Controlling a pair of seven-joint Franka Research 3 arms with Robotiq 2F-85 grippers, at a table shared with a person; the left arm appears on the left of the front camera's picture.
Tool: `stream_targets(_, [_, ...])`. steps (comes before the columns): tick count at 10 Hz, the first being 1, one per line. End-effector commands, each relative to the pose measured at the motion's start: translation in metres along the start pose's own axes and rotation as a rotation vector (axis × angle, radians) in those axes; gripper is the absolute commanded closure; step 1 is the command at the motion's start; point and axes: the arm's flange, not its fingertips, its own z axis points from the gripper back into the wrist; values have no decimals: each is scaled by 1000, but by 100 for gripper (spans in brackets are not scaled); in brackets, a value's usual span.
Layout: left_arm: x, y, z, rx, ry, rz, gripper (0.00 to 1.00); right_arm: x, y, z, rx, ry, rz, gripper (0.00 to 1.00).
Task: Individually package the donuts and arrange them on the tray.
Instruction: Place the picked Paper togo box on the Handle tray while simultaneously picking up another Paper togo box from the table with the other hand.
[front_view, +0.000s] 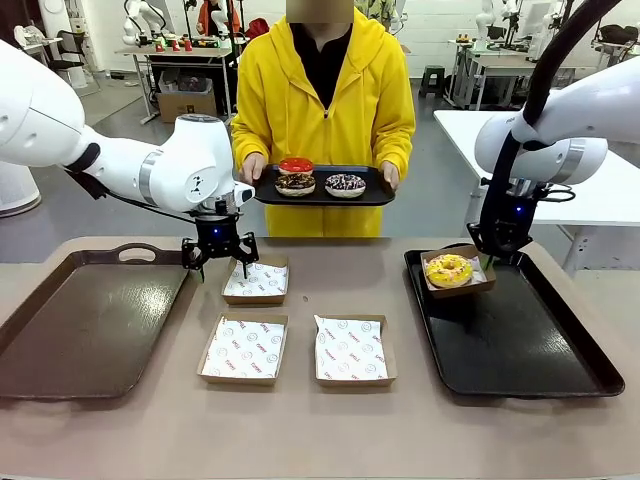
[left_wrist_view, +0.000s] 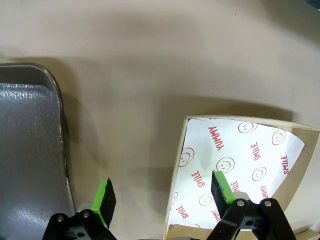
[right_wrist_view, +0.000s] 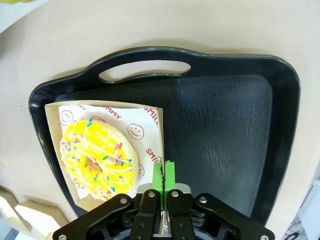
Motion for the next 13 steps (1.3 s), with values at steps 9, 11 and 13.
stream_targets(9, [4,11,10,-132,-4,-173,94,11,8,-2,-1,26,-1,14])
stream_targets(11, [4,13,9,-128,7,-188,100,11,8,-2,5,29,-4,0])
stream_targets(13, [5,15,6,-123,17,-194,100,11,7,-1,15,30,-5,0])
